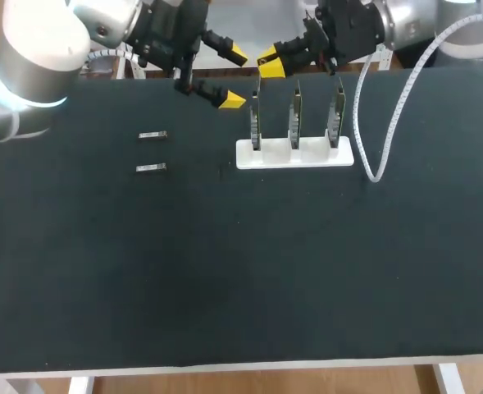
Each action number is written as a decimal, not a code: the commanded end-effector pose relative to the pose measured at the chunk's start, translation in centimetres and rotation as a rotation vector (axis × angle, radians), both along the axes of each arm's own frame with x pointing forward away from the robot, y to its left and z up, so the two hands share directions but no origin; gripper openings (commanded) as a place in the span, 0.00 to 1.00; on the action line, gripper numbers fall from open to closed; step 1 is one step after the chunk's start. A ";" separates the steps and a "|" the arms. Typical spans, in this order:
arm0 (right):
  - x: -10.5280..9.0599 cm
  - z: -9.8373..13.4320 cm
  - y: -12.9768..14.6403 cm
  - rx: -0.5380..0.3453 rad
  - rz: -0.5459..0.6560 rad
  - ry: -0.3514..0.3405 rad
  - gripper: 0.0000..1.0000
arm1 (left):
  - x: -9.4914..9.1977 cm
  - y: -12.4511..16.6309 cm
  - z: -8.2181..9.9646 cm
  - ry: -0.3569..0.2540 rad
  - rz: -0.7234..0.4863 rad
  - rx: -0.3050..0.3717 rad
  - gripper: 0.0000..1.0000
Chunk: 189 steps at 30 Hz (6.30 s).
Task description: Pick up the optical module with the left hand, and insert it into the network port with the right hand.
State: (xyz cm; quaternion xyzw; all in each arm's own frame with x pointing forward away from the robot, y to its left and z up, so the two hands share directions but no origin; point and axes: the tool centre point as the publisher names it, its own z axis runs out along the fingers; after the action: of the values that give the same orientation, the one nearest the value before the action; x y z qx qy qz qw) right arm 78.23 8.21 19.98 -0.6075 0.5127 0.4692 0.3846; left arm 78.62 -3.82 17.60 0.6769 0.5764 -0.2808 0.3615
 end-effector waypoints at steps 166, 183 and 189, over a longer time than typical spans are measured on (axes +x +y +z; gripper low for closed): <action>5.1 -3.4 1.0 -0.042 0.027 0.051 0.00 | 0.2 -0.1 0.1 0.003 -0.003 0.005 1.00; 4.6 -3.4 1.0 -0.056 0.024 0.048 0.00 | 0.2 -0.1 0.1 0.003 -0.003 0.005 1.00; 4.5 -3.5 1.0 -0.056 0.023 0.049 0.00 | 0.2 -0.1 0.1 0.003 -0.003 0.005 1.00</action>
State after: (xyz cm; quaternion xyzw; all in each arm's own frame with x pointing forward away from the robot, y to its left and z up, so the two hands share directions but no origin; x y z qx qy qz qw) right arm 82.13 9.17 16.91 -0.6068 0.5354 0.4644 0.3598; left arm 78.64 -3.82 17.59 0.6770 0.5762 -0.2810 0.3615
